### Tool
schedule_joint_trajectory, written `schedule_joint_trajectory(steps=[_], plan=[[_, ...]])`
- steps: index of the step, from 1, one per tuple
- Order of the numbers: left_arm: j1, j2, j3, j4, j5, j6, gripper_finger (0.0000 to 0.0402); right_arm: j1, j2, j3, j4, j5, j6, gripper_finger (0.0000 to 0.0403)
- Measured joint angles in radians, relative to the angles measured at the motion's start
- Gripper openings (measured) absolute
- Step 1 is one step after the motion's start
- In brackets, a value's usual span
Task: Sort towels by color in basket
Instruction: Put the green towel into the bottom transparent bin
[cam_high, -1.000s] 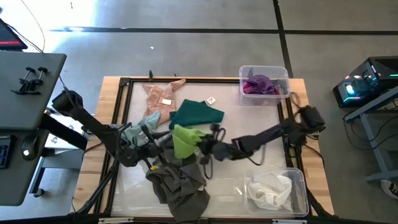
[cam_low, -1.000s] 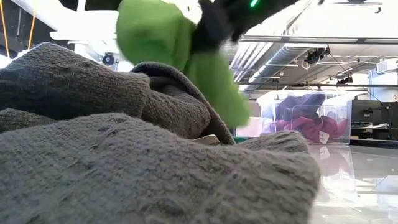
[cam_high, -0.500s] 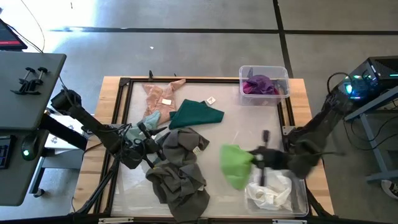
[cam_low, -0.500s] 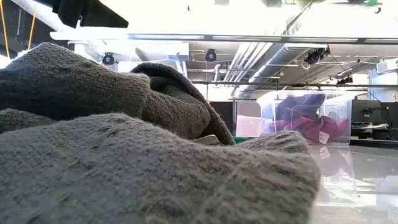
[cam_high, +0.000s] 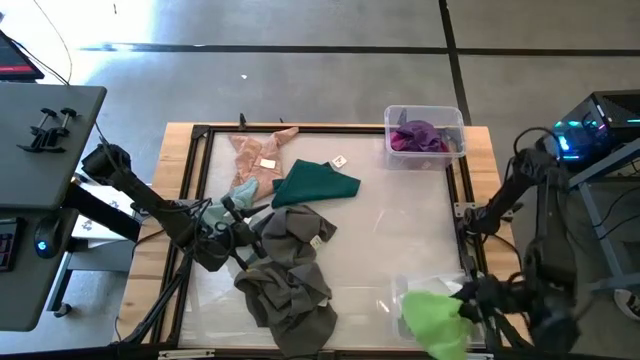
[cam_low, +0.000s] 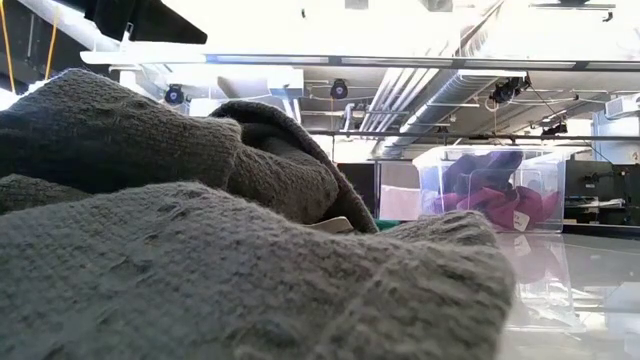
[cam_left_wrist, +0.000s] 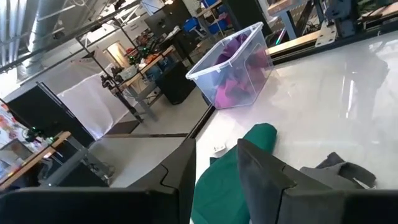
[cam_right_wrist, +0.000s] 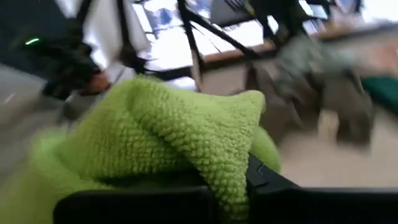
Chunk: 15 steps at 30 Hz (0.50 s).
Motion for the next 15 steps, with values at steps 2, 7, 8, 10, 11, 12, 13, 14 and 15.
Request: schedule_joint_trajectory(steps=[2,7,8,10,11,12,13,14,15], plan=[[0.007,0.000,0.000,0.000,0.021,0.001,0.0105,-0.018,0.037,0.017,-0.133,-0.044,0.227,0.0004],[0.036,0.000,0.000,0.011,0.060,0.041,0.0105,-0.106,0.138,0.017,-0.427,-0.369,0.737,0.0008],[0.042,0.000,0.000,0.019,0.064,0.056,0.0105,-0.125,0.157,0.018,-0.465,-0.479,0.802,0.0011],[0.051,0.000,0.000,0.041,0.066,0.071,0.0105,-0.155,0.200,0.018,-0.512,-0.697,0.899,0.0016],[0.055,0.000,0.000,0.052,0.071,0.081,0.0105,-0.167,0.217,0.017,-0.525,-0.786,0.937,0.0018],[0.060,0.000,0.000,0.058,0.085,0.086,0.0105,-0.173,0.227,0.017,-0.530,-0.860,0.971,0.0019],[0.064,0.000,0.000,0.060,0.099,0.087,0.0105,-0.179,0.237,0.017,-0.530,-0.920,0.994,0.0021],[0.068,0.000,0.000,0.059,0.112,0.088,0.0105,-0.183,0.247,0.018,-0.526,-0.976,1.010,0.0021],[0.074,0.000,0.000,0.059,0.123,0.088,0.0105,-0.187,0.256,0.018,-0.520,-1.026,1.019,0.0022]])
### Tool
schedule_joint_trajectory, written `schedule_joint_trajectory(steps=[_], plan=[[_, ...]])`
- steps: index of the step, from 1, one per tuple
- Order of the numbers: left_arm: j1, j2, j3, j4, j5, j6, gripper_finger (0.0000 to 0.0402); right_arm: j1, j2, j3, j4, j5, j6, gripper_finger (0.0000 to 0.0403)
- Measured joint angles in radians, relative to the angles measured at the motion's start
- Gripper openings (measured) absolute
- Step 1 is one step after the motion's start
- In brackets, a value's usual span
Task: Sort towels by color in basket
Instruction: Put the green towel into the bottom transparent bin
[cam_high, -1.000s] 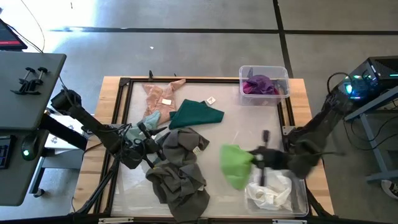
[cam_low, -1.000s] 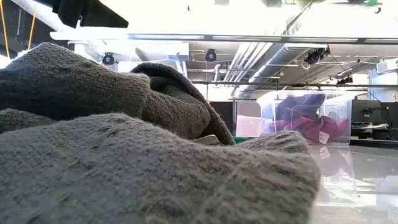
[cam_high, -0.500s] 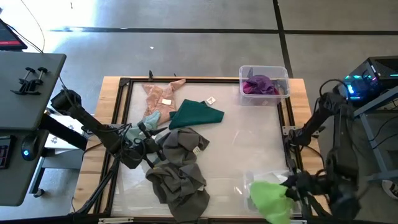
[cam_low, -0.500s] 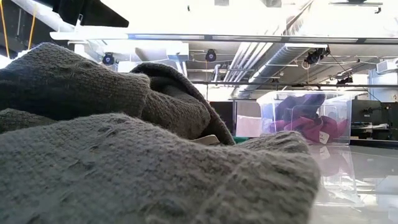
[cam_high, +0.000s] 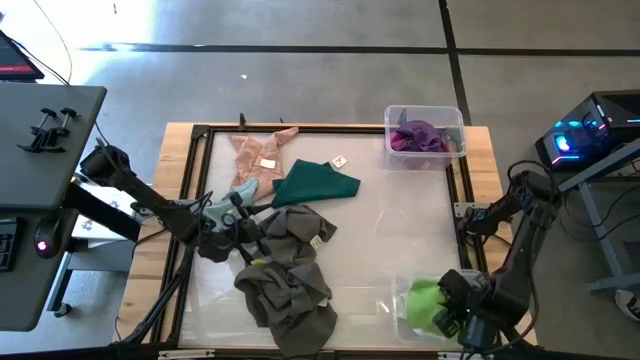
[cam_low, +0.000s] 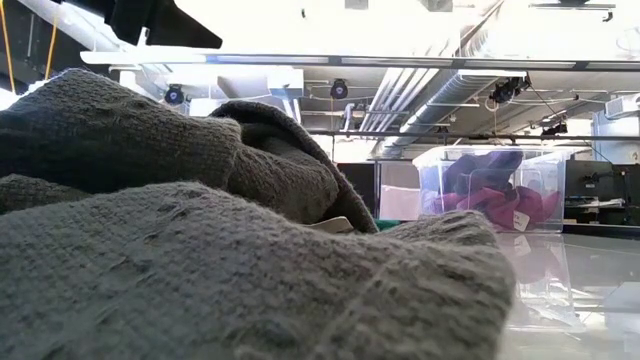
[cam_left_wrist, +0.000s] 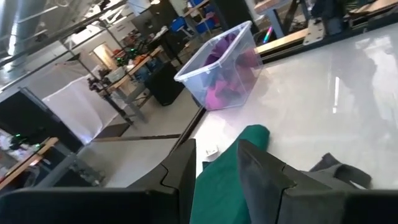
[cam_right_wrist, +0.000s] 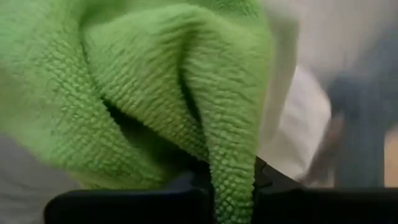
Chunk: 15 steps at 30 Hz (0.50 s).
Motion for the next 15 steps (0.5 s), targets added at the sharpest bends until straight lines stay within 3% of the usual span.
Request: schedule_joint_trajectory(steps=[4,15], plan=[[0.023,0.000,0.000,-0.001,0.047,-0.001,0.0105,-0.008,-0.013,0.000,0.015,-0.053,0.023,0.0024],[0.037,0.000,0.000,-0.004,0.108,-0.009,0.0105,-0.008,-0.101,0.001,-0.007,0.071,0.064,0.0026]])
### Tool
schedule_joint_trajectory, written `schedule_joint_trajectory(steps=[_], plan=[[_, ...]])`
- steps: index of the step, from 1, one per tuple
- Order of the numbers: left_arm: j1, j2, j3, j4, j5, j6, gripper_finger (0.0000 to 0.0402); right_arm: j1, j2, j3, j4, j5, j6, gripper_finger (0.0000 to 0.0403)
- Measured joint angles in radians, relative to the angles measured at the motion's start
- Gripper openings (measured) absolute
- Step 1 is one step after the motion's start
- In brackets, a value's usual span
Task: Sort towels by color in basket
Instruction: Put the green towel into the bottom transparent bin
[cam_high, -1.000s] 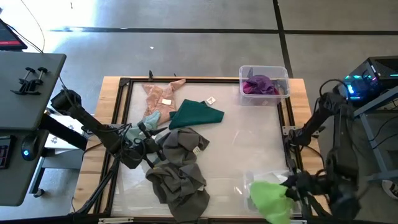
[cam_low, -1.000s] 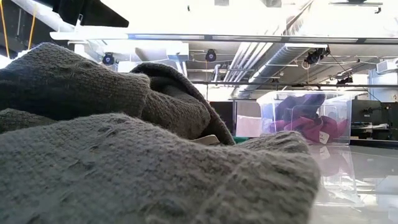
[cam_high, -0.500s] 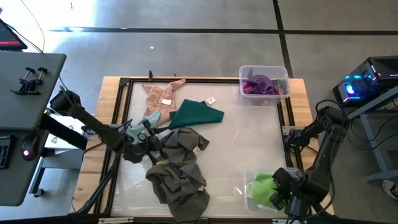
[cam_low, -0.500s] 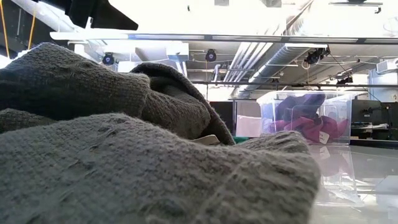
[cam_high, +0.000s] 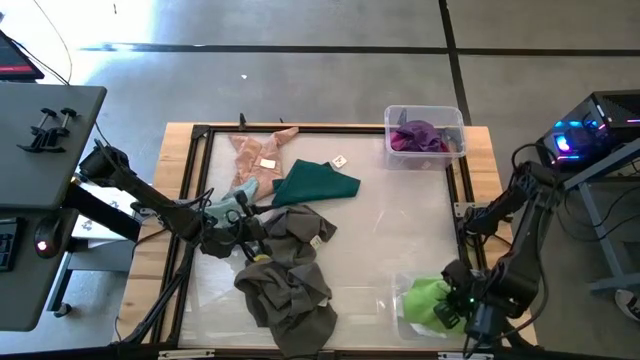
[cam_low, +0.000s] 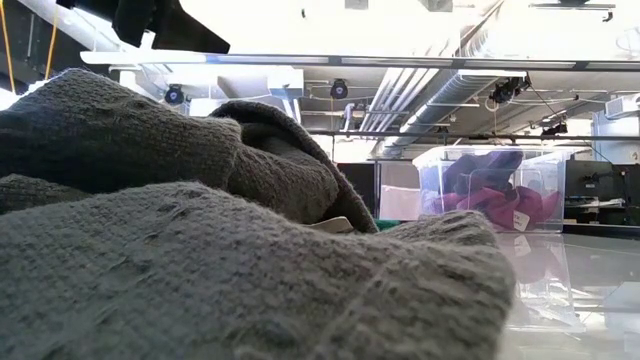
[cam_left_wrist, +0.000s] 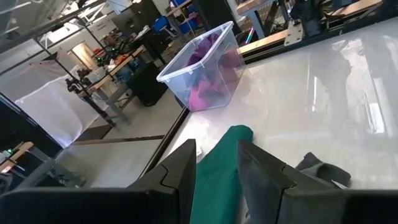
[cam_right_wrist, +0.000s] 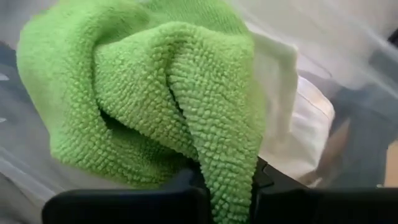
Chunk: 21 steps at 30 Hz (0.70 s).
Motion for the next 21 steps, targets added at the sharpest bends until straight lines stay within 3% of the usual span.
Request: schedule_joint_trajectory(steps=[5,14,17,21], plan=[[0.000,0.000,0.000,-0.003,0.001,-0.026,0.0105,-0.008,-0.004,-0.010,-0.036,0.034,-0.053,0.0066],[0.001,0.000,0.000,0.000,0.001,-0.026,0.0105,-0.120,-0.011,-0.027,0.081,-0.030,-0.278,0.0213],[0.005,0.000,0.000,0.003,0.001,-0.026,0.0105,-0.146,-0.011,-0.005,0.108,-0.093,-0.311,0.0226],[0.014,0.000,0.000,0.002,0.001,-0.026,0.0105,-0.138,-0.010,0.041,0.044,-0.094,-0.245,0.0205]])
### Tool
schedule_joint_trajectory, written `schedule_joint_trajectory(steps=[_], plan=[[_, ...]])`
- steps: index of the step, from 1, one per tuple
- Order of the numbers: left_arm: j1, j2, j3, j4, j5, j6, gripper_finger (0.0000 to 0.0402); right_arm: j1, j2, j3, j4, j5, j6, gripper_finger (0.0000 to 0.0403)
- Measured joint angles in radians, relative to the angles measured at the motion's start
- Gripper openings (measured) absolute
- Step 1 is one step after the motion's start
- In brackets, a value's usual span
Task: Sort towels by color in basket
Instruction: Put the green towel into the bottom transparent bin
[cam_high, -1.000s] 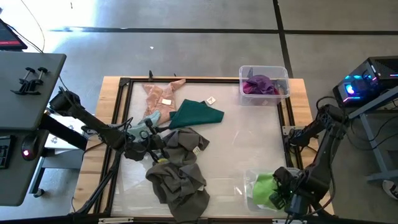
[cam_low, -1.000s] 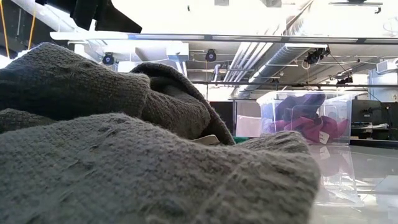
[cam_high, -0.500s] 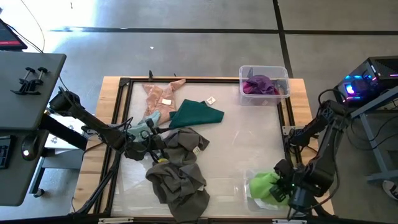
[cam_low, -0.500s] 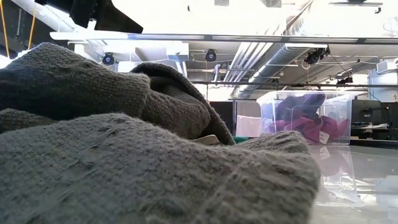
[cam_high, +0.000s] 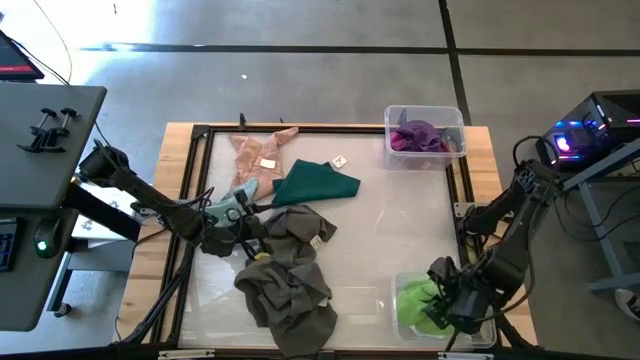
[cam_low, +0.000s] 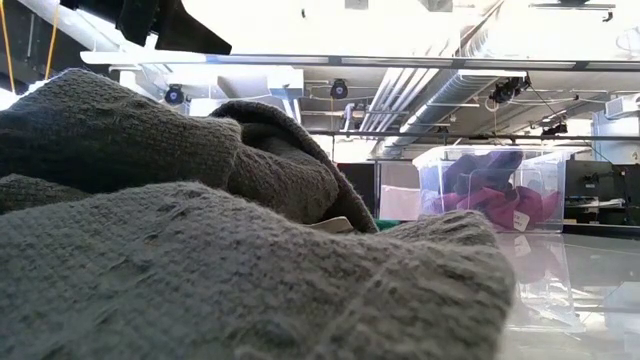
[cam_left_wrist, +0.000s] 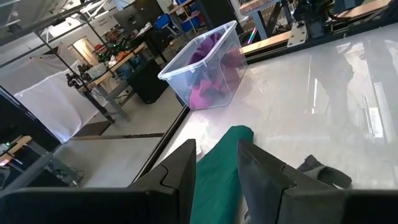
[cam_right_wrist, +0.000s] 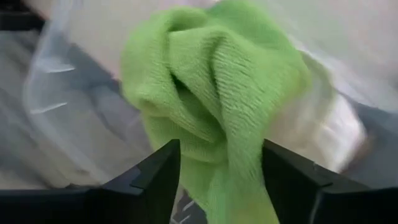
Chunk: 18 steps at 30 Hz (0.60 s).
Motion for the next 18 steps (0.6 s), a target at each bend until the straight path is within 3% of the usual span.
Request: schedule_joint_trajectory(steps=[7,12,18], plan=[[0.006,0.000,0.000,-0.007,0.000,-0.025,0.0105,0.025,0.055,0.010,-0.070,-0.020,0.115,0.0103],[0.006,0.000,-0.001,-0.008,0.006,-0.043,0.0105,0.015,0.153,0.010,-0.043,-0.042,0.049,0.0016],[0.006,0.000,-0.001,-0.008,0.047,-0.043,0.0105,-0.013,0.261,0.010,0.053,-0.059,-0.113,0.0017]])
